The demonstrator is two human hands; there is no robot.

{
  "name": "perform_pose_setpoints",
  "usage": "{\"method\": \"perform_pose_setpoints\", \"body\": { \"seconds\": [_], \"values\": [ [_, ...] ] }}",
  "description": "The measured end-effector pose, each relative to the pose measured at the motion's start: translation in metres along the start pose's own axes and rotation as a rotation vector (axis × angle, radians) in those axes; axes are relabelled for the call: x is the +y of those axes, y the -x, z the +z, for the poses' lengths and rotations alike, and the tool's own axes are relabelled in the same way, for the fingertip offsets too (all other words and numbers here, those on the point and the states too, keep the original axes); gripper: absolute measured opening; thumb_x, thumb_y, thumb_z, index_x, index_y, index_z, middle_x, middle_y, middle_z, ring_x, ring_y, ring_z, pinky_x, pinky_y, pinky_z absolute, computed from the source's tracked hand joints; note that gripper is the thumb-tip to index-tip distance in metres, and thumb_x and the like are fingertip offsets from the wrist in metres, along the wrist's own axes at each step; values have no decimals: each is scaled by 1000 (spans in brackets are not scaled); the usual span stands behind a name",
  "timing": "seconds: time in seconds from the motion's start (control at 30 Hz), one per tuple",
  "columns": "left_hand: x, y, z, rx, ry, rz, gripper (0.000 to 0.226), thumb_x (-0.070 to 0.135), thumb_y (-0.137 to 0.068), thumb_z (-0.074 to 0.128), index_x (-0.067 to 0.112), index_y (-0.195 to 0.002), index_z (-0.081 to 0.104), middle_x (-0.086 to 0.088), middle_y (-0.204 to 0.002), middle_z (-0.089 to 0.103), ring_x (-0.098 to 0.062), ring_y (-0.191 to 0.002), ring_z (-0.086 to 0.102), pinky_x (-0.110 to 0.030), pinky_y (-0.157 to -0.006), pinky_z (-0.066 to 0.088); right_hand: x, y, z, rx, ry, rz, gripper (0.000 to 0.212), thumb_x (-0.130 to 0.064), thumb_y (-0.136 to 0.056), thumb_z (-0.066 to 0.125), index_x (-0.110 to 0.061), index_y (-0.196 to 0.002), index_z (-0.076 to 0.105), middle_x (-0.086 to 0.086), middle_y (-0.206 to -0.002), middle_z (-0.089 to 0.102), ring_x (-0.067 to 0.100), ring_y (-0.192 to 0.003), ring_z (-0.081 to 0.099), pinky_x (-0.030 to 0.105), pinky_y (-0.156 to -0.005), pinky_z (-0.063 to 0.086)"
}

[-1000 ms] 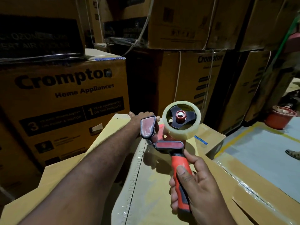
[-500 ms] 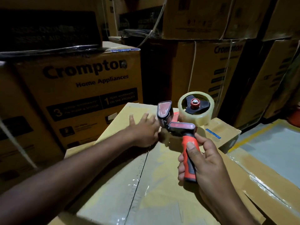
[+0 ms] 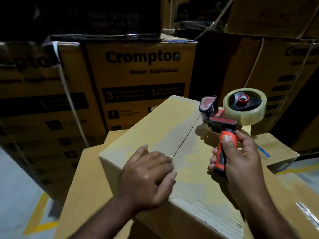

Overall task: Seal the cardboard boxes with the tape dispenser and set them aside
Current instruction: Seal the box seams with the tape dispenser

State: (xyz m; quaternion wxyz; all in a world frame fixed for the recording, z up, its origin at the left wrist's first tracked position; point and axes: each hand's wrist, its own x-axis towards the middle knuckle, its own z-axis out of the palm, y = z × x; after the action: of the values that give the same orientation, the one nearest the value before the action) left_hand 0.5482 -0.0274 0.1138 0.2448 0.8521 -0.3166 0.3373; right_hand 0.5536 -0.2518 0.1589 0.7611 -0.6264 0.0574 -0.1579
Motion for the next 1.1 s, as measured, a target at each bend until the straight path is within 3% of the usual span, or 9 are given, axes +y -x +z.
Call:
{"method": "perform_pose_setpoints", "body": {
  "seconds": [0.1,0.23,0.37,0.47,0.57,0.67,0.83,0.97,1.1],
  "values": [
    [-45,-13,0,-2,-14,-66,32,36,-92,52,22,-97,80,10,-107,76,-13,-110,66,-50,-111,36,2,-9,10,-84,-83,88,35,-26,-103,52,-30,-137,44,18,-81,60,25,-61,58,36,-53,51],
    [-97,-34,-5,-175,0,-402,40,46,-94,46,30,-117,76,17,-121,71,-7,-119,60,-51,-109,40,5,-11,30,-254,-50,107,36,-25,-100,55,-28,-134,45,18,-77,64,28,-61,59,37,-53,51],
    [-81,-62,-23,78,623,-927,35,48,-102,53,23,-97,76,3,-107,75,-17,-102,71,-46,-93,58,10,2,42,-348,42,13,37,-24,-99,56,-39,-132,48,20,-81,61,30,-62,58,39,-55,52],
    [-70,-85,-39,138,1054,-1127,50,55,-104,43,10,-108,65,-11,-112,72,-24,-104,70,-43,-93,58,13,9,44,-359,162,-73,39,-23,-99,56,-39,-134,48,25,-84,60,28,-61,60,41,-55,54],
    [-67,-100,-49,59,1220,-1182,76,65,-101,36,-3,-120,66,-22,-112,70,-30,-99,68,-47,-90,59,16,13,45,-345,338,-189,40,-43,-91,58,-51,-129,50,7,-85,67,22,-62,66,42,-57,58],
    [-67,-109,-56,2,1274,-1213,77,68,-99,37,-1,-101,72,-19,-93,68,-27,-79,64,-45,-81,60,14,16,46,-323,526,-307,53,-59,-80,53,-54,-133,47,-6,-88,70,9,-63,67,25,-55,55],
    [-68,-107,-60,37,1404,-1393,62,58,-98,55,-3,-91,68,-21,-85,73,-33,-83,72,-55,-92,55,11,19,54,-292,590,-421,58,-57,-85,50,-48,-142,41,-4,-97,68,6,-67,67,15,-53,49],
    [-77,-107,-61,64,1430,-1418,32,33,-89,73,1,-89,65,-14,-102,67,-27,-94,70,-45,-71,64,10,19,61,-299,622,-485,55,-56,-87,50,-49,-140,38,-2,-100,69,16,-78,69,15,-60,49],
    [-88,-110,-79,9,1132,-1390,11,4,-91,62,4,-82,67,-11,-84,73,-24,-80,71,-44,-80,60,6,21,71,-339,673,-532,62,-53,-87,51,-36,-146,43,-7,-102,63,16,-81,67,5,-61,42]
  ]
}}
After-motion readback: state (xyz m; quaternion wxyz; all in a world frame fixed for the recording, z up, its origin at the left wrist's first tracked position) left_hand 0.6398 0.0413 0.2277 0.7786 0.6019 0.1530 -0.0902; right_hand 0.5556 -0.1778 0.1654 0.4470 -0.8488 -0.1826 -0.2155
